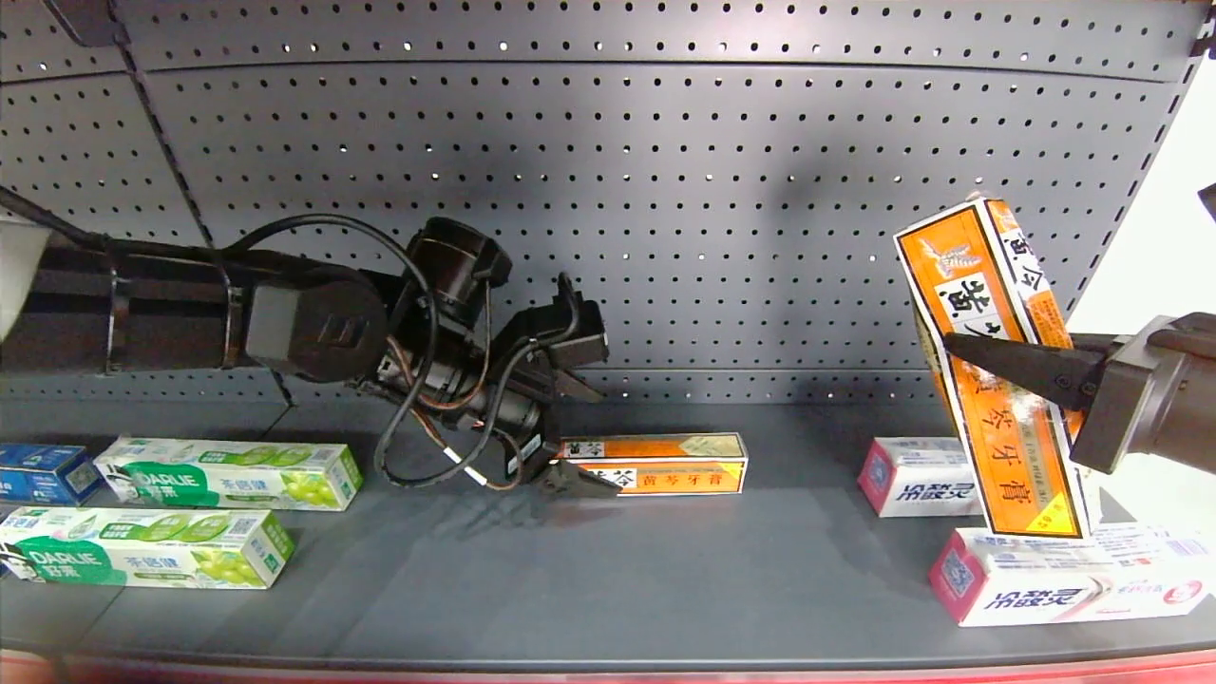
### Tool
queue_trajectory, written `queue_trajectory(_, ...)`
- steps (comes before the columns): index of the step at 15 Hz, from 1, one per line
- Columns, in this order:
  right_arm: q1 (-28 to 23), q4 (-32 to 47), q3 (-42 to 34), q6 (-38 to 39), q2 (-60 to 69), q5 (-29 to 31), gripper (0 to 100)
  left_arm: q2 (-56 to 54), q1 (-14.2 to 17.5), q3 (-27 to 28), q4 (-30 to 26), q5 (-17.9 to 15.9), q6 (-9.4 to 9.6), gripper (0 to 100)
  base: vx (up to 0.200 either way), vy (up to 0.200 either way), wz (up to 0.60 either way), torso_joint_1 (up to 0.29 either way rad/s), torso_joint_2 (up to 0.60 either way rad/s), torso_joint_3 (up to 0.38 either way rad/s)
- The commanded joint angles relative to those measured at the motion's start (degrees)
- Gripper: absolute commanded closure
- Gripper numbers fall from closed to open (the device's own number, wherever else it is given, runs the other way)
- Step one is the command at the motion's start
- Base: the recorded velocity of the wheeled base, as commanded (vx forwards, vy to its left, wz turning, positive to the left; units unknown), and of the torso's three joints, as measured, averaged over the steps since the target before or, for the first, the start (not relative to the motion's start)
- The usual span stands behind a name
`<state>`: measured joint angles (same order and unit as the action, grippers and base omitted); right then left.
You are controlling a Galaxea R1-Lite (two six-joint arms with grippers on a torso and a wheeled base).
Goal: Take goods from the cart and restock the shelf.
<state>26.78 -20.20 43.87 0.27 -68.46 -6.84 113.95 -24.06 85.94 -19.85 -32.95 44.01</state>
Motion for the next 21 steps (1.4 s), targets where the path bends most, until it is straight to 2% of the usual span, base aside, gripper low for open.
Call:
queue_trajectory(1,0.0,-0.1,-0.8,0.0,0.0,0.0,100,2.3,1.4,0.3,0.1,0.0,0.03,0,0.0,0.0,0.0,0.0,0.0,0.0)
queue_trajectory(10,0.0,-0.1,-1.4,-0.3,-0.3,-0.3,100,4.3,2.0,1.5,-0.7,-0.2,-0.41,0,0.0,0.0,0.0,0.0,0.0,0.0)
queue_trajectory(11,-0.1,-0.1,-1.4,-0.3,-0.3,-0.3,100,4.3,1.9,1.8,-1.2,-0.3,-0.5,0,0.0,0.0,0.0,0.0,0.0,0.0)
queue_trajectory(13,0.0,-0.1,-1.5,-0.3,-0.3,-0.3,100,4.3,1.5,3.4,-5.8,-0.3,-0.24,0,0.0,0.0,0.0,0.0,0.0,0.0)
queue_trajectory(15,-0.1,-0.1,-1.8,-0.3,-0.3,-0.2,100,4.4,1.4,3.4,-6.0,-0.4,0.11,0,0.0,0.0,0.0,0.0,0.0,0.0)
queue_trajectory(16,-0.1,-0.1,-1.9,-0.3,-0.2,-0.2,100,4.4,1.4,3.5,-5.9,-0.5,0.03,100,0.0,0.0,0.0,0.0,0.0,0.0)
queue_trajectory(18,0.0,-0.1,-1.9,-0.3,-0.2,-0.2,100,4.4,0.0,3.3,-6.1,0.0,-1.03,100,0.0,0.0,0.0,0.0,0.0,0.0)
queue_trajectory(21,-0.1,-0.1,-2.0,-0.2,-0.2,-0.2,100,4.3,-0.2,3.0,-6.3,0.0,-0.77,100,0.0,0.0,0.0,0.0,0.0,0.0)
